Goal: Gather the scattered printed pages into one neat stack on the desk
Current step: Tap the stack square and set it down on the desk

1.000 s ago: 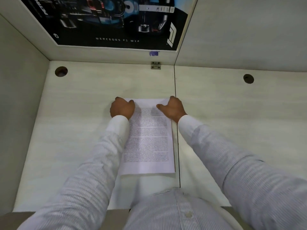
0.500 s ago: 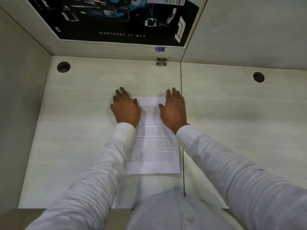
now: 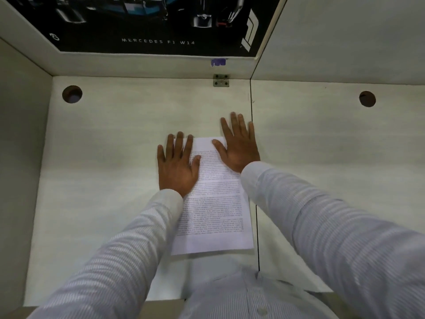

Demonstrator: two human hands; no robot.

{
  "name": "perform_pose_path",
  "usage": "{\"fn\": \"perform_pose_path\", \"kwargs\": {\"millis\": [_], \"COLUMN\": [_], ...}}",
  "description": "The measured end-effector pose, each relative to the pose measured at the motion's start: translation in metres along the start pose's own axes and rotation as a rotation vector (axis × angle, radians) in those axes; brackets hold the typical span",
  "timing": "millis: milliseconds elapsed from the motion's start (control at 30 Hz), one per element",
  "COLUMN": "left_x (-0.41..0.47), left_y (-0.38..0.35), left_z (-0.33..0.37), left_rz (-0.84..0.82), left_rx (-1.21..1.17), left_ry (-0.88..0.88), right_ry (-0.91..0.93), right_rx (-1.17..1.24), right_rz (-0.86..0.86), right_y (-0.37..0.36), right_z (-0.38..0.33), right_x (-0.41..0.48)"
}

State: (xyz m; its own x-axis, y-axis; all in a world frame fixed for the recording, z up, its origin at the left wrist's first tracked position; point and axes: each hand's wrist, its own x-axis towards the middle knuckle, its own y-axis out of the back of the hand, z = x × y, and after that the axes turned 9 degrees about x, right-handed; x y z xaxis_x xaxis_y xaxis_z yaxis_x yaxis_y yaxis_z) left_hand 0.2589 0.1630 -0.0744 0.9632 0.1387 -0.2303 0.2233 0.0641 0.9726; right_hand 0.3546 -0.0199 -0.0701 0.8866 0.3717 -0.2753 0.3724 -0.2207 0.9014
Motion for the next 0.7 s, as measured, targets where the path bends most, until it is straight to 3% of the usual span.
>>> {"fn": "perform_pose_path", "kwargs": {"millis": [133, 367, 500, 700], "left_x": [0.000, 0.000, -0.009, -0.139], "left_y": [-0.003, -0.003, -0.004, -0.032], "left_z": [-0.001, -0.002, 0.002, 0.007], "left_rz": [0.011, 0.015, 0.015, 0.005], "left_rx": [0.009, -0.026, -0.035, -0.068], "left_ry": [0.009, 0.005, 0.039, 0.103], "right_ry": [-0.050, -0.074, -0.082, -0.049], "right_rx": [0.049, 0.073, 0.056, 0.066], "right_rz": [0.012, 0.024, 0.031, 0.076], "right_y": [-0.008, -0.045, -0.048, -0.049], "right_z": [-0.002, -0.007, -0.005, -0.004], "right_x": [-0.020, -0.143, -0.144, -0.147]}}
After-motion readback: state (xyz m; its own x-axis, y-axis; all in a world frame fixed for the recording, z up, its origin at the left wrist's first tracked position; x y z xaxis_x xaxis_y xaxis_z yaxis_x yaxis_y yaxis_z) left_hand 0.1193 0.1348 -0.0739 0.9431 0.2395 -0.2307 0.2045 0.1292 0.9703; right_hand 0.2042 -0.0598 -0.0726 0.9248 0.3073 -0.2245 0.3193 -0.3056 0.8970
